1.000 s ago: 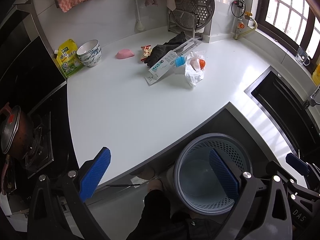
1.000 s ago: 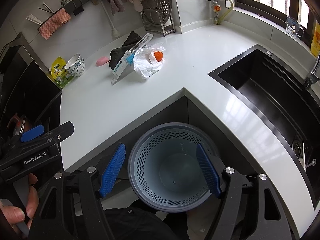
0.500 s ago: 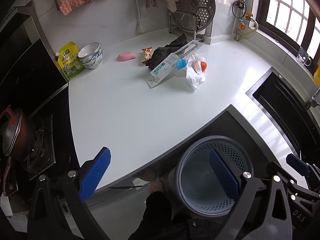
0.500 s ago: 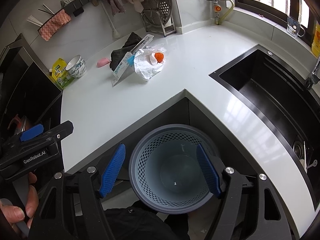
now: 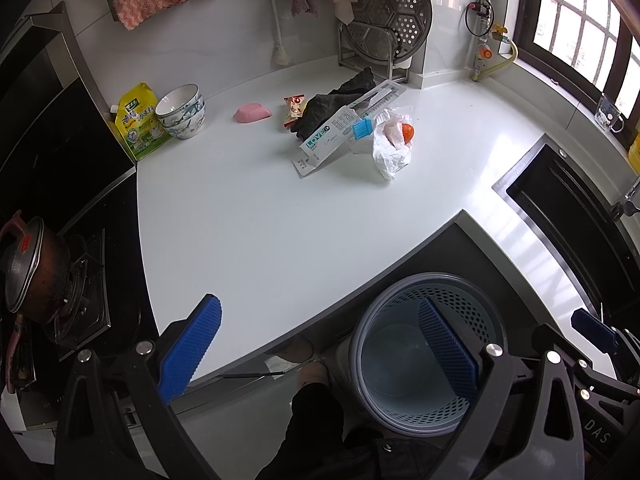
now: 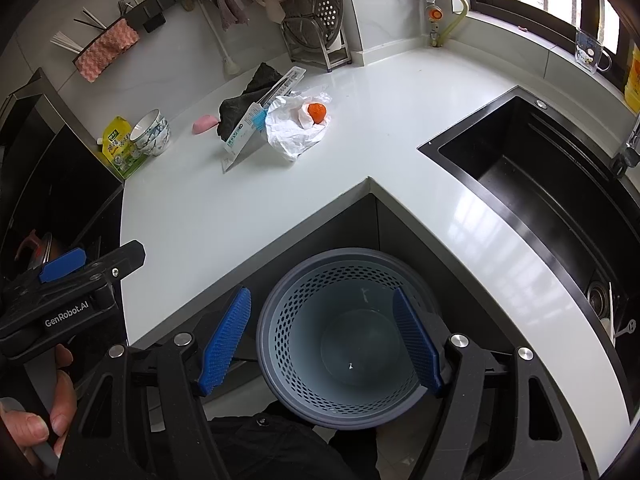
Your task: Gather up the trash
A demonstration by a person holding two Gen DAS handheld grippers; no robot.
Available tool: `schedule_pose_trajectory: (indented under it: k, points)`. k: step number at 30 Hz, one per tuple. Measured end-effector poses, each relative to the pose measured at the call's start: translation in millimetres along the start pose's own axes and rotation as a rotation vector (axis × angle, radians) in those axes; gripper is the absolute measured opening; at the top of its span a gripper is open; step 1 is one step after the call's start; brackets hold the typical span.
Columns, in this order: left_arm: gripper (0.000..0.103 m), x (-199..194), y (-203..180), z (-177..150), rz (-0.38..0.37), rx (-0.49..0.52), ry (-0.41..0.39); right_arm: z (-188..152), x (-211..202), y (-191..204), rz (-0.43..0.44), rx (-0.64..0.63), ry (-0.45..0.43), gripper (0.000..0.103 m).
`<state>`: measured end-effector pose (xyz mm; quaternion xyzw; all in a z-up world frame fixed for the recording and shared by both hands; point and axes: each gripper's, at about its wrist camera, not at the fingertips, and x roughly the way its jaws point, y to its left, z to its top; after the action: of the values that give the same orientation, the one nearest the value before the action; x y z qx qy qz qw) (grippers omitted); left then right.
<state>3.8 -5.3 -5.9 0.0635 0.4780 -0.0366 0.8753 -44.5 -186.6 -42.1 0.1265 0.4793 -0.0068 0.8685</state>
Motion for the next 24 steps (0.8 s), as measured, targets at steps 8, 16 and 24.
schedule_pose_trajectory:
  k: [8,16,24]
  points:
    - [0.097,1.1,1.8,0.2,0.001,0.002,0.001,0.8,0.6,-0.4,0.001,0.002,0.0,0.07]
    - [0.097,1.5,4.6,0.7,0.004,0.001,-0.001,1.4,1.3,0.1,0.005,0.002,-0.002,0.07]
    - [0.097,1.3,5.9,1.9,0.005,0.0,-0.001,1.8,0.9,1.1,0.005,0.001,-0.003,0.07]
